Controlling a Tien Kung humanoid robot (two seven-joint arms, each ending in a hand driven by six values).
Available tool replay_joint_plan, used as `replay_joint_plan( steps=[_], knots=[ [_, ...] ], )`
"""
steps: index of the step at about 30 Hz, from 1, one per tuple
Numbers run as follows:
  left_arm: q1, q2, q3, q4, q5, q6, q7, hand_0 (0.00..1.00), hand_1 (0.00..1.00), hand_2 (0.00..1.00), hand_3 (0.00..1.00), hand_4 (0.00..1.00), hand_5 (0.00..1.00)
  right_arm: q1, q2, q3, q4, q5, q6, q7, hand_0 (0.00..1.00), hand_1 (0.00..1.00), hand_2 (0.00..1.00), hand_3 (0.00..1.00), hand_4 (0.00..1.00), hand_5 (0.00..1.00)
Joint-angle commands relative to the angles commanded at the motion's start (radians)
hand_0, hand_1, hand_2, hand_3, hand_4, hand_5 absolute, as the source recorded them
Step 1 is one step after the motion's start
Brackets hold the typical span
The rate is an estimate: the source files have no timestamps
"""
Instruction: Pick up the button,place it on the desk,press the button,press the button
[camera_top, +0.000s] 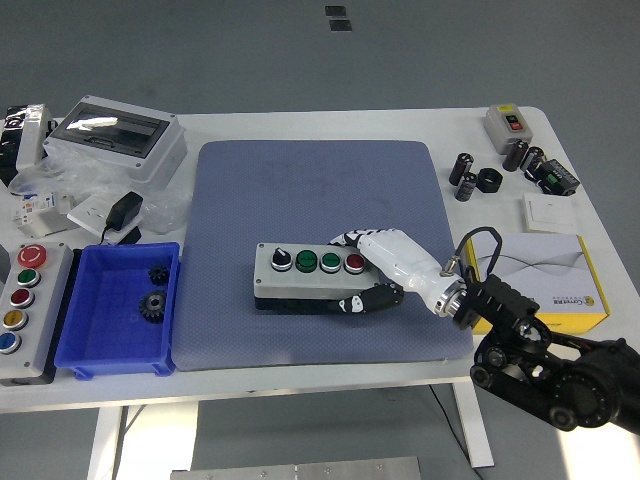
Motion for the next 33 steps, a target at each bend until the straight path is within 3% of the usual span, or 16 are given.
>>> replay_joint_plan(
  steps=[17,33],
  knots=[
    [0.002,0.001,0.003,0.000,-0.001,-0.001,-0.001,0.627,0.597,0.537,0.607,0.651,0.463,-0.011,-0.006,0.006,0.003,0.013,0.007,-0.006,0.846,0.779,0.782,0.803,0.616,0.011],
    [0.005,0.004,0.010,0.000,-0.005,-0.002,-0.004,0.626,0.595,0.537,0.606,0.648,0.463,-0.025,-0.041,0.047,0.048,0.083,0.096,-0.054,0.851,0.780,0.789,0.822,0.649,0.054]
  ],
)
